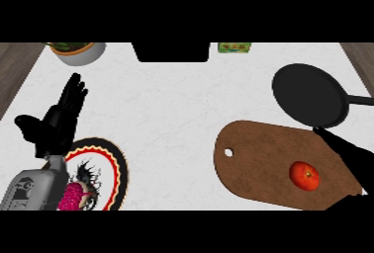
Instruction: Pick the tomato from the cutting board and place it in the pan
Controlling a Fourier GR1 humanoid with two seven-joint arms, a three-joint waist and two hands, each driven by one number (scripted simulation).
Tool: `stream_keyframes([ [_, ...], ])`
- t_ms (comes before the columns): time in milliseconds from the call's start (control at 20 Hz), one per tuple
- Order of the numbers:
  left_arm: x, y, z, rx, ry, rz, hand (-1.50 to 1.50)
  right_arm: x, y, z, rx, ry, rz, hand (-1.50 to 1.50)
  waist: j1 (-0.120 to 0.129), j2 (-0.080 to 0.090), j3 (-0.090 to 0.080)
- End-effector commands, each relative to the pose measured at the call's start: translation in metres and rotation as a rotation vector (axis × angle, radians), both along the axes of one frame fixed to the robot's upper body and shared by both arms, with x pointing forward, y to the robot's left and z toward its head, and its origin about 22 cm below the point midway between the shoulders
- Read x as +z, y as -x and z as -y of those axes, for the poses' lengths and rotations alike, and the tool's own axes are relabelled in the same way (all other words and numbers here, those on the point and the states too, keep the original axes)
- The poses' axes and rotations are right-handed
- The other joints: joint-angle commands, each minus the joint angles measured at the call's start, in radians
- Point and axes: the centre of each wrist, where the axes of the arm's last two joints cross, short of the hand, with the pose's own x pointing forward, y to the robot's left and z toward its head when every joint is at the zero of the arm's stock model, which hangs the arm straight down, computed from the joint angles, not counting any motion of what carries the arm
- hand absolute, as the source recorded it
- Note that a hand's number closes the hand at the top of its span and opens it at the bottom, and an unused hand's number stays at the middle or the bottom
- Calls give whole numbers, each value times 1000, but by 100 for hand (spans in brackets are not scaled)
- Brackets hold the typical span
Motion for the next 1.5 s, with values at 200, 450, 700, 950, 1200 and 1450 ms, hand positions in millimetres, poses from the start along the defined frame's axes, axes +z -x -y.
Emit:
stream_keyframes([
  [200, 11, 1, 6, 3, 7, -19, 0, -21, -6, -2, -6, 125, -85, -150, 1, 0, 0],
  [450, 13, -2, -12, -12, -2, 7, 0, -33, -9, -9, -3, 78, -85, -150, -1, 0, 0],
  [700, -3, -1, -9, -4, -15, 21, 0, -51, -10, -8, 11, 121, -125, -150, -2, 0, 0],
  [950, 2, -3, 8, -4, 5, 16, 0, -64, -32, -21, 16, 140, -162, -150, 2, 0, 0],
  [1200, 3, 9, 5, 2, -6, -5, 0, -87, -31, -24, 17, 136, -207, -150, 3, 0, 0],
  [1450, -2, 7, -1, -5, -3, -7, 0, -98, -27, -16, 165, 113, -177, 150, 4, 0, 1],
])
